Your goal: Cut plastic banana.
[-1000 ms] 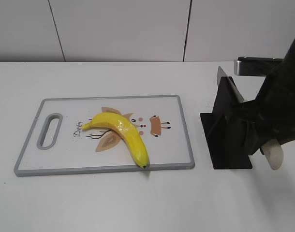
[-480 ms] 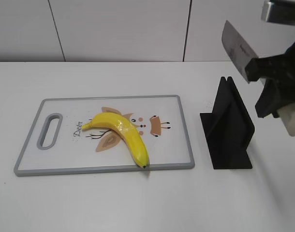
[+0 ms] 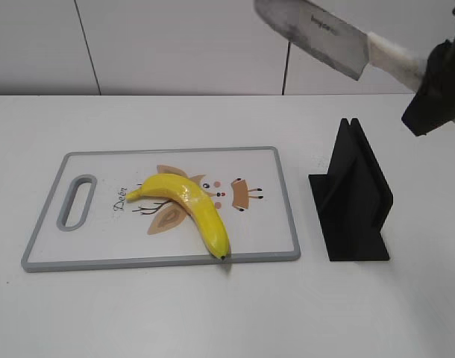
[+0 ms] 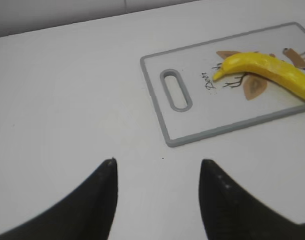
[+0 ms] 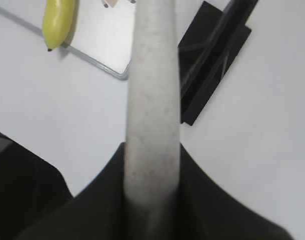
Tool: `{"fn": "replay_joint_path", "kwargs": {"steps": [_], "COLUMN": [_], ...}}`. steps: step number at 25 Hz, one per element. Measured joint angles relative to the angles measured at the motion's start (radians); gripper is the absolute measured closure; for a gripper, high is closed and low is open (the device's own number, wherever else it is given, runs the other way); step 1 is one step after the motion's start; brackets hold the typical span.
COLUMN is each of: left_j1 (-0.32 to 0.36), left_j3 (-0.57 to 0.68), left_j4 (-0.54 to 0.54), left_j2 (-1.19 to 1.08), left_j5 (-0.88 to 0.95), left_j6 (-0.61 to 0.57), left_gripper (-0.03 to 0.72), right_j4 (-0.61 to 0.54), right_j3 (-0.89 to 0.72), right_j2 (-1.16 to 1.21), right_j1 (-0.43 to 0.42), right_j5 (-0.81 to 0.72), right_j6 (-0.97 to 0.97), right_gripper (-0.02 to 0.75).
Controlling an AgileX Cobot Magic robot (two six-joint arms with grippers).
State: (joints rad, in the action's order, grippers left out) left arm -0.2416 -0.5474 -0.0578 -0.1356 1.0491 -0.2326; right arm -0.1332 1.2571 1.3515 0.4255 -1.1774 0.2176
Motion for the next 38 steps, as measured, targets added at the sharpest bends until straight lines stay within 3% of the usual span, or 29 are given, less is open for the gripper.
{"fn": "replay_joint_path", "kwargs": {"steps": [5, 10, 16, 21, 27, 32, 38], "left_j1": [0.000, 0.000, -0.009, -0.062, -0.121, -0.133, -0.133], "left_j3": [-0.076, -0.179, -0.389, -0.571, -0.763, -0.866, -0.881], "left_j4": [-0.132, -0.277, -0.331, -0.393, -0.401, -0.403, -0.400], "left_j2": [-0.237, -0.533, -0.875, -1.127, -1.329, -1.447, -1.522], "left_j5": [-0.069, -0.103, -0.064, -0.035, -0.021, -0.009, -0.023], "left_j6": [-0.272, -0.571, -0.790, -0.956, -1.043, -1.076, -1.099], "left_gripper": [0.180, 0.113, 0.105, 0.105, 0.105, 0.107, 0.217], "right_j4": [0.003, 0.004, -0.035, -0.105, -0.167, -0.209, -0.236], "right_j3": [0.004, 0.012, 0.083, 0.171, 0.319, 0.416, 0.429], "right_j2": [0.017, 0.094, 0.209, 0.321, 0.466, 0.544, 0.584], "right_j1": [0.000, 0.000, 0.000, 0.000, 0.000, 0.000, 0.000], "right_j5": [0.020, 0.028, 0.029, 0.021, -0.033, -0.034, -0.034], "right_j6": [0.305, 0.463, 0.681, 0.855, 0.973, 1.033, 1.097], "right_gripper": [0.568, 0.568, 0.568, 0.568, 0.568, 0.568, 0.568]}}
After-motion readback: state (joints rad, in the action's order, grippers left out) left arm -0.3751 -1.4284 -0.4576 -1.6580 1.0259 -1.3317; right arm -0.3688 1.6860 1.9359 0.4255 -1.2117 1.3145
